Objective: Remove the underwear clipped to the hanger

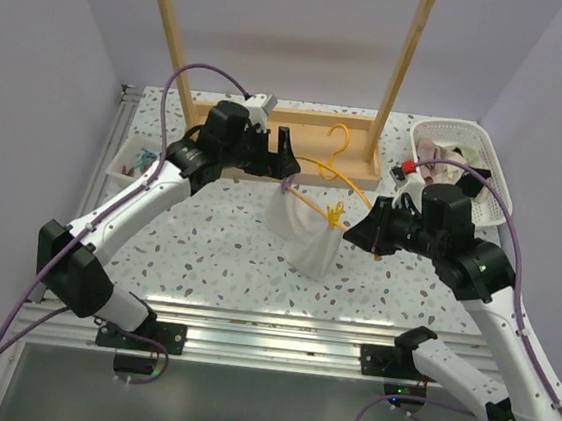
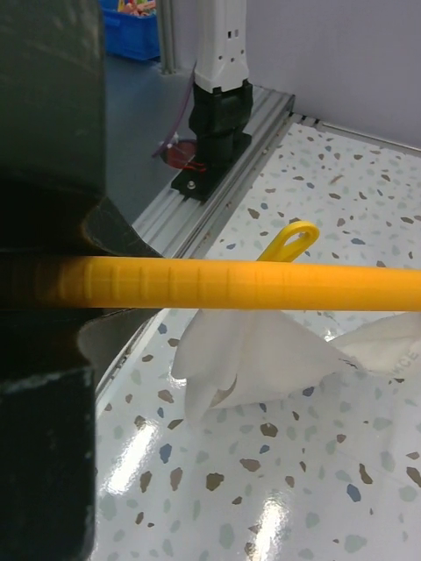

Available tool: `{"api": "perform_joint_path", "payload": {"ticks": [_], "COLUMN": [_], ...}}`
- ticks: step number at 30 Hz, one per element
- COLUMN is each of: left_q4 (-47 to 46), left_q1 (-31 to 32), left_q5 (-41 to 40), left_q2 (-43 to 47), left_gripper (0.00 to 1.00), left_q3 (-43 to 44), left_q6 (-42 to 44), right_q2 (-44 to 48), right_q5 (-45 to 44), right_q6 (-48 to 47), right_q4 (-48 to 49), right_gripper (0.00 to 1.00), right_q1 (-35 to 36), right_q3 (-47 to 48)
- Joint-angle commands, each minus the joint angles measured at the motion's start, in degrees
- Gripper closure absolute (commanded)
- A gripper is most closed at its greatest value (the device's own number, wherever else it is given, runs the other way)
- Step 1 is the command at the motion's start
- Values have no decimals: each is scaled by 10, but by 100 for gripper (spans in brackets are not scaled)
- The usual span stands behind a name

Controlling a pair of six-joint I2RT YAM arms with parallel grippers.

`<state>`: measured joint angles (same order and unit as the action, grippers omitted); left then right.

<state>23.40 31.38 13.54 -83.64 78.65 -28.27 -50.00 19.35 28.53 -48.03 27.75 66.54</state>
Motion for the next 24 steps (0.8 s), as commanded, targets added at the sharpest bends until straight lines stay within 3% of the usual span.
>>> {"api": "perform_joint_path", "payload": {"ticks": [1,13,24], "left_q4": [60,85,80], "left_q1": [5,29,30], "left_q5": [-128,-164,-165], "left_q2": [-29,-115,-113], "left_gripper": [4,18,27], "left_q3": [41,113,102], "left_q6": [-3,-55,-70], "right_q2": [17,27,17], "right_q5": [15,-24,-48], "right_q6": [15,10,0], "right_q4": [-9,-10,-9], "right_gripper": [100,100,100], "right_q1": [2,2,1], "right_q3": [31,26,39]}}
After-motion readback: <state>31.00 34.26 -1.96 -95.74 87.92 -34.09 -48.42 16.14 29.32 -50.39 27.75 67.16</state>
